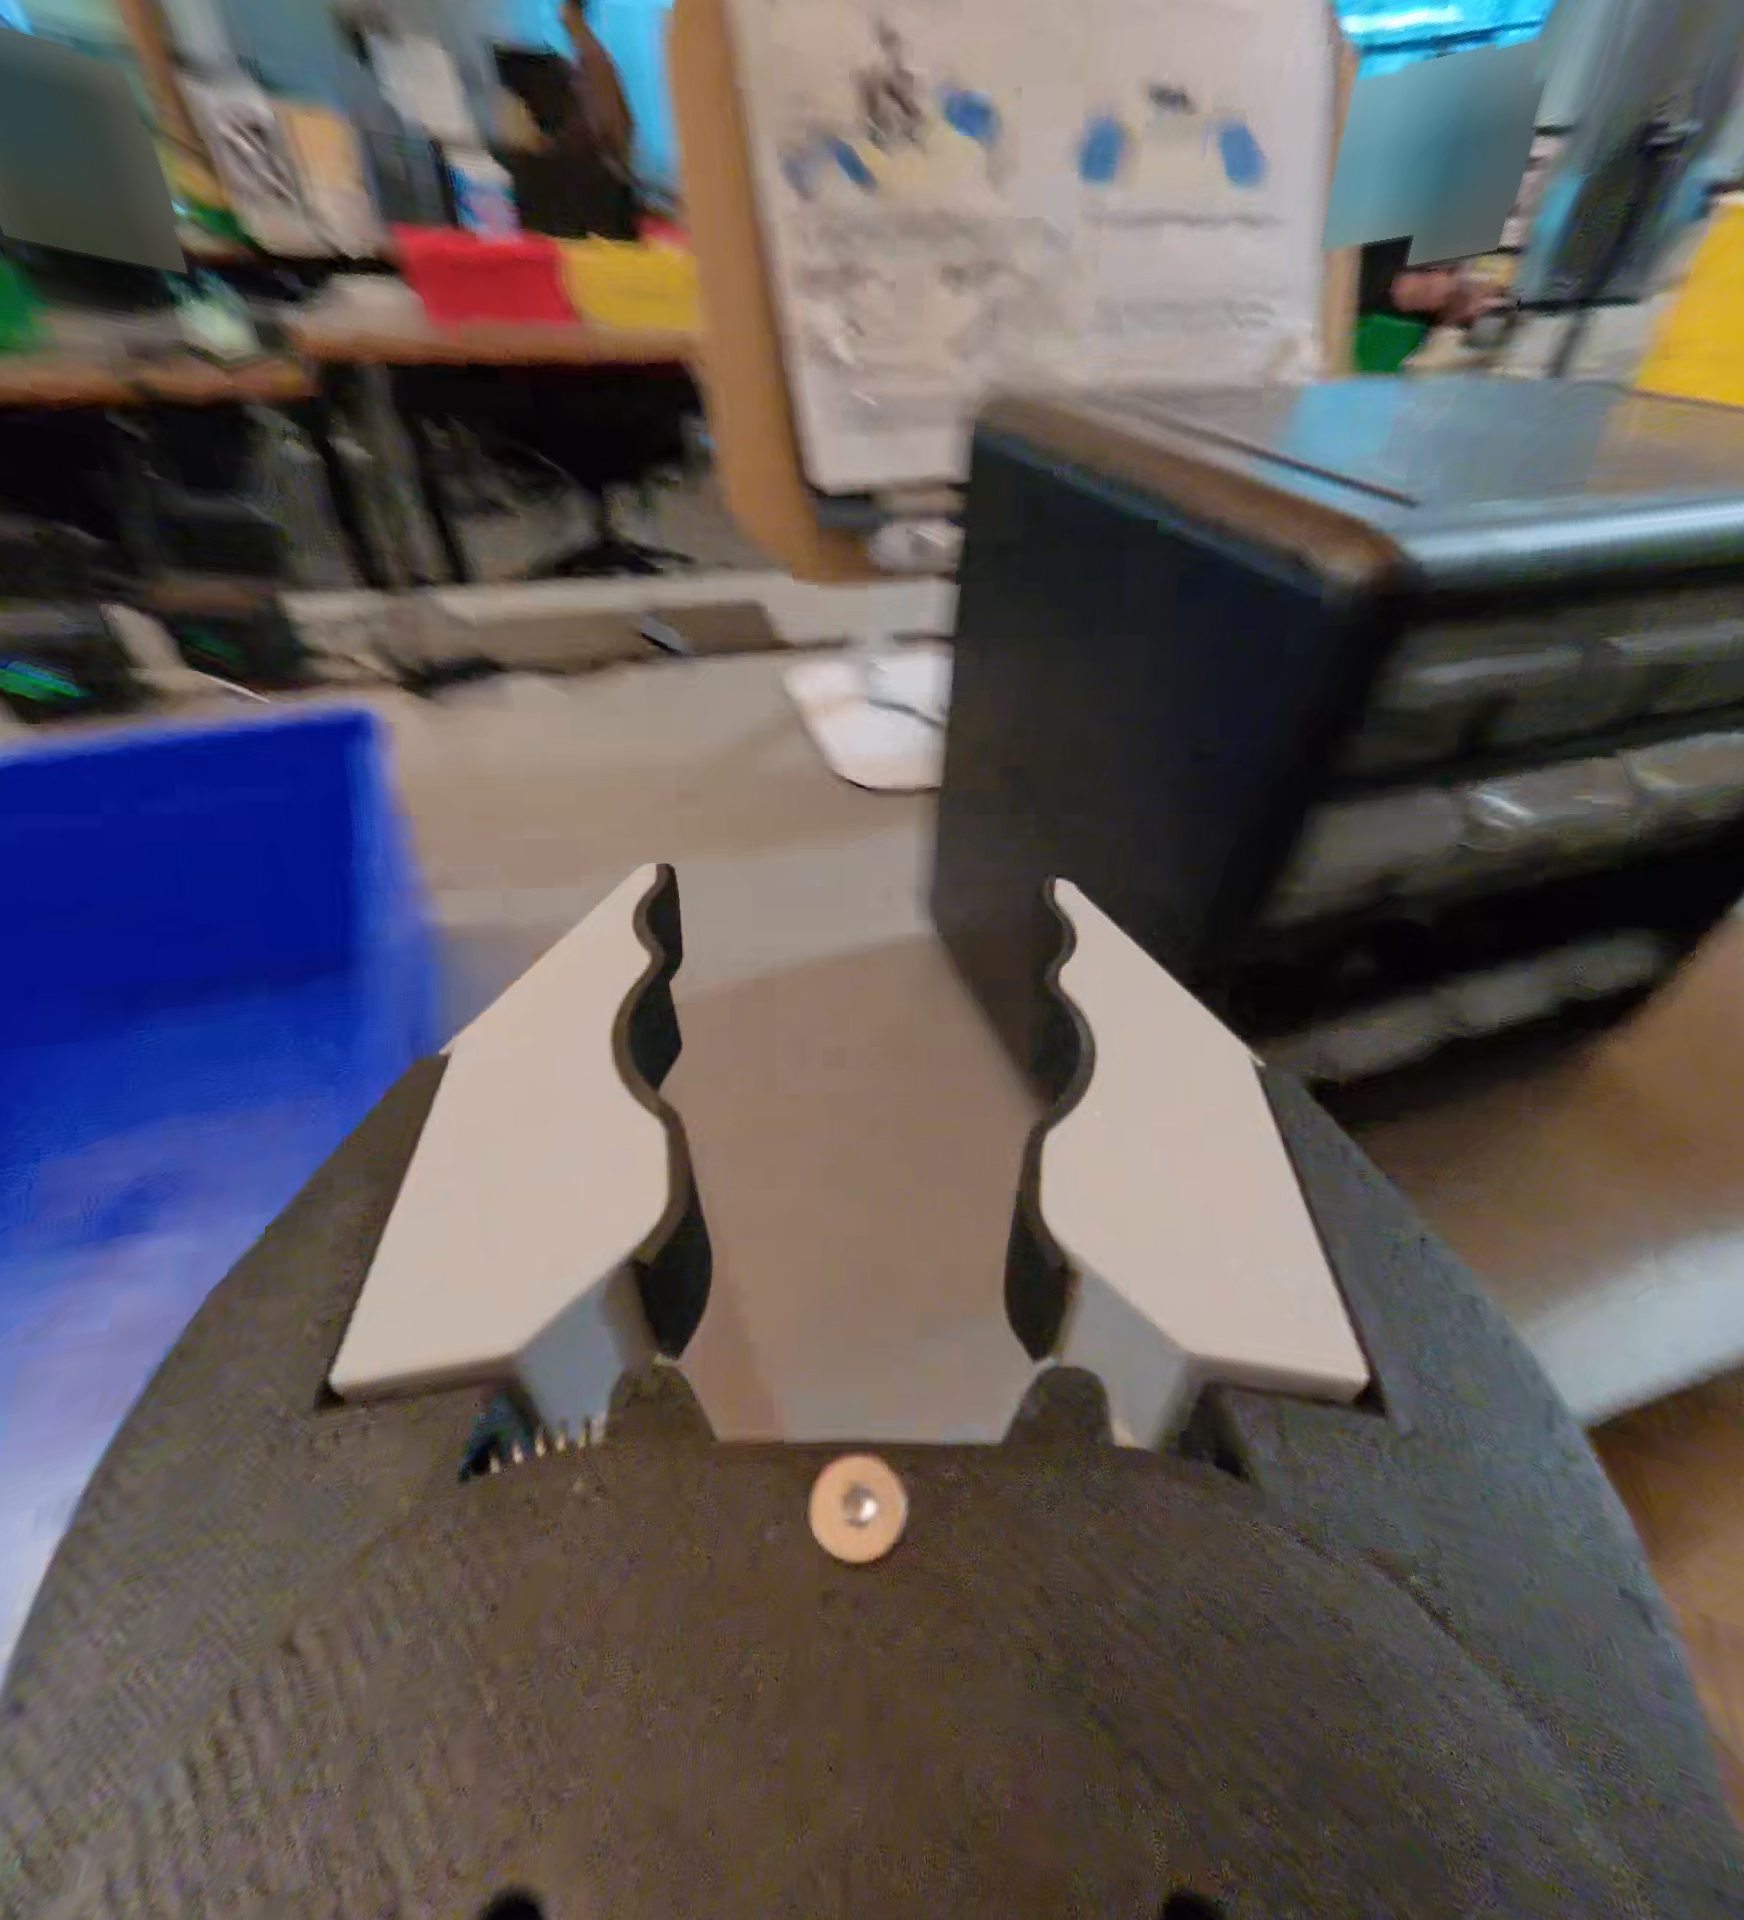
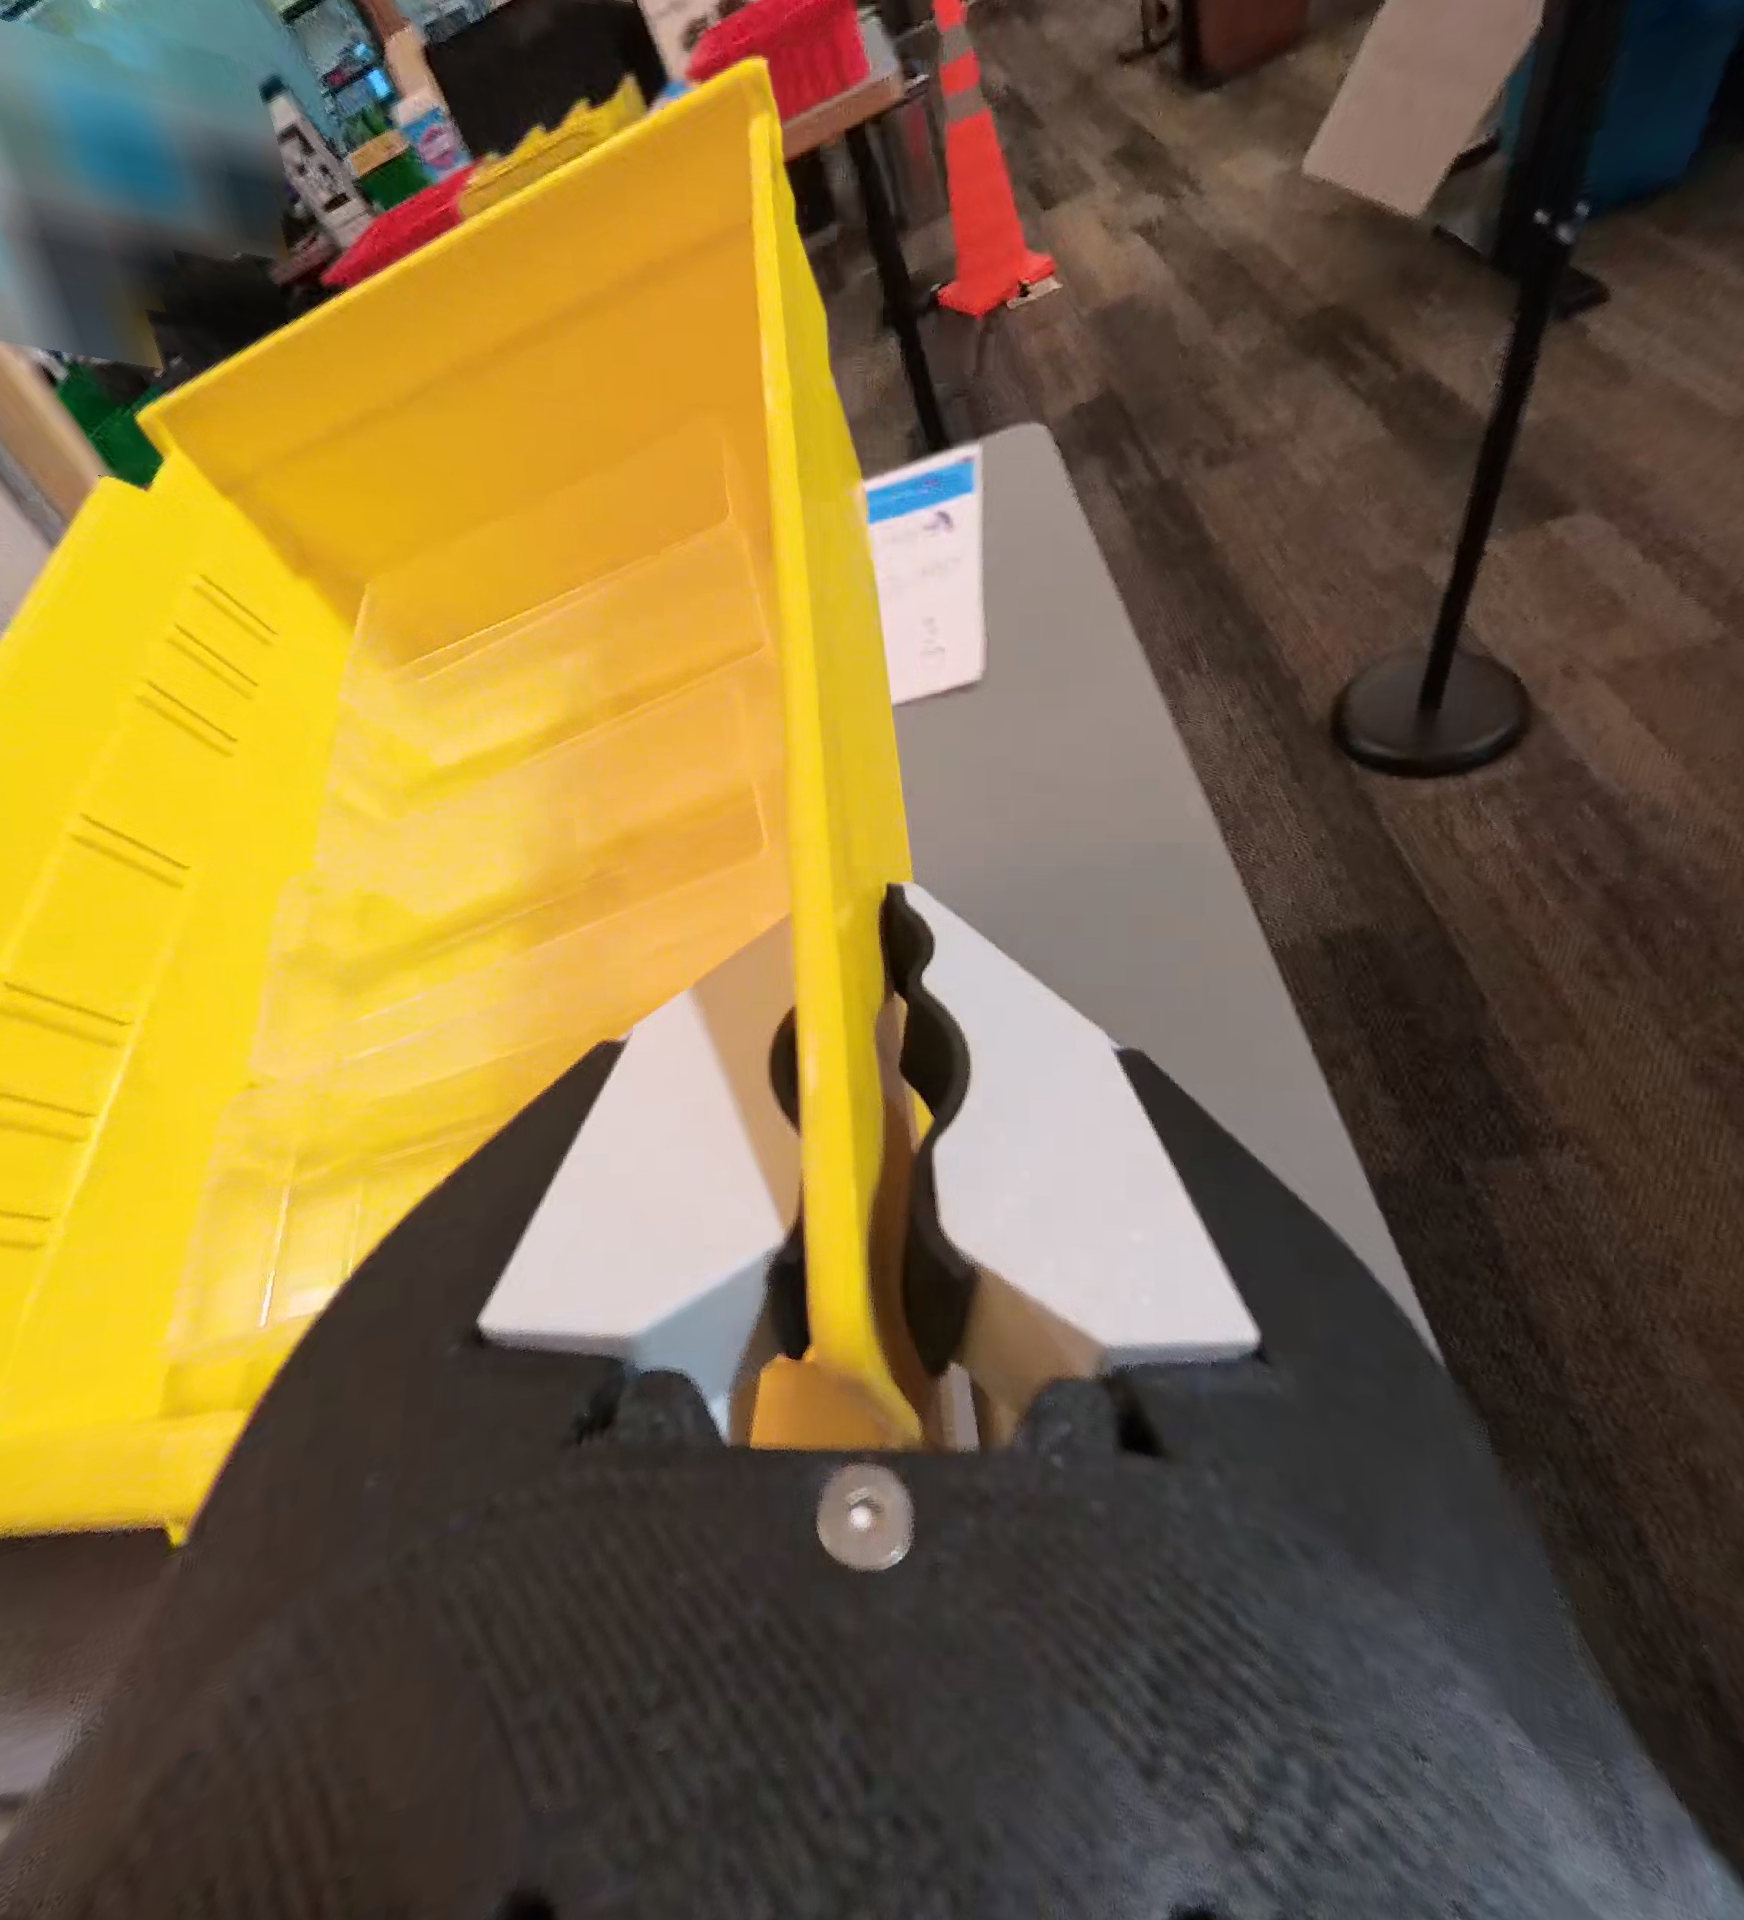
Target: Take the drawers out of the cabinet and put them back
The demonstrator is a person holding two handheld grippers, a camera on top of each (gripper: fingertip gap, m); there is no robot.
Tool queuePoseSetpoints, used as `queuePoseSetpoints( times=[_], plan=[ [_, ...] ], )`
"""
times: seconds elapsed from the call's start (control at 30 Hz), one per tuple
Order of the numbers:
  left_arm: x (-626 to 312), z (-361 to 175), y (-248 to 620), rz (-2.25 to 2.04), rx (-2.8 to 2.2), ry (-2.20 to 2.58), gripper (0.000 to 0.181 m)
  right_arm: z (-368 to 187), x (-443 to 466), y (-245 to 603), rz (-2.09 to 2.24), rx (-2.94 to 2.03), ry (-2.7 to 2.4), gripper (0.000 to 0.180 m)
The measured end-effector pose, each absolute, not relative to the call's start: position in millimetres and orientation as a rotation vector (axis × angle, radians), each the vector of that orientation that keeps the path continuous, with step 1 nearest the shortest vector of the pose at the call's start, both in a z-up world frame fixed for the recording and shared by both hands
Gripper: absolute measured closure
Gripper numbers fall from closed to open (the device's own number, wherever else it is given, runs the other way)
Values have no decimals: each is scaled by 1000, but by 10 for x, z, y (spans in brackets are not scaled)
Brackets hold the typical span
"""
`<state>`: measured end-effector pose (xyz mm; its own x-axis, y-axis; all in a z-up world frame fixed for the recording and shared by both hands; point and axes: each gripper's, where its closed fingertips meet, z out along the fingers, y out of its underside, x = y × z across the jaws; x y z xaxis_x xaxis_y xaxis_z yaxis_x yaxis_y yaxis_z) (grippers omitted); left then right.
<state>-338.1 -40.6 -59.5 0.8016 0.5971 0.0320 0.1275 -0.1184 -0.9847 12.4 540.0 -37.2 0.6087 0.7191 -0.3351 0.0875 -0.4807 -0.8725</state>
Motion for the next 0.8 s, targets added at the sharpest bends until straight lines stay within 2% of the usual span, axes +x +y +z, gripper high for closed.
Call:
queuePoseSetpoints(
  times=[0.07,0.2,0.37,0.4,0.47,0.53,0.7,0.8],
  plan=[
    [-3750,-429,-825,658,-1623,-630,114,-96,7,5206,897,-1922,-731,175],
    [-4168,-883,-1232,747,-1815,-809,82,412,-345,4637,920,-1853,-953,175],
    [-4175,-1476,-1128,615,-2004,-793,82,1120,-1017,3739,1067,-1684,-1206,175],
    [-4191,-1575,-1153,620,-2046,-798,92,1242,-1176,3547,1100,-1652,-1251,175],
    [-4108,-1701,-1128,544,-2109,-727,150,1439,-1513,3176,1141,-1574,-1331,176],
    [-4201,-1656,-1300,663,-2147,-757,174,1500,-1860,2827,1167,-1528,-1391,176],
    [-4313,-1256,-1683,620,-2041,-804,177,1186,-2697,2004,1255,-1591,-1558,176],
    [-4364,-984,-2076,738,-2036,-833,177,1096,-3147,1497,1239,-1551,-1640,176]
  ],
)
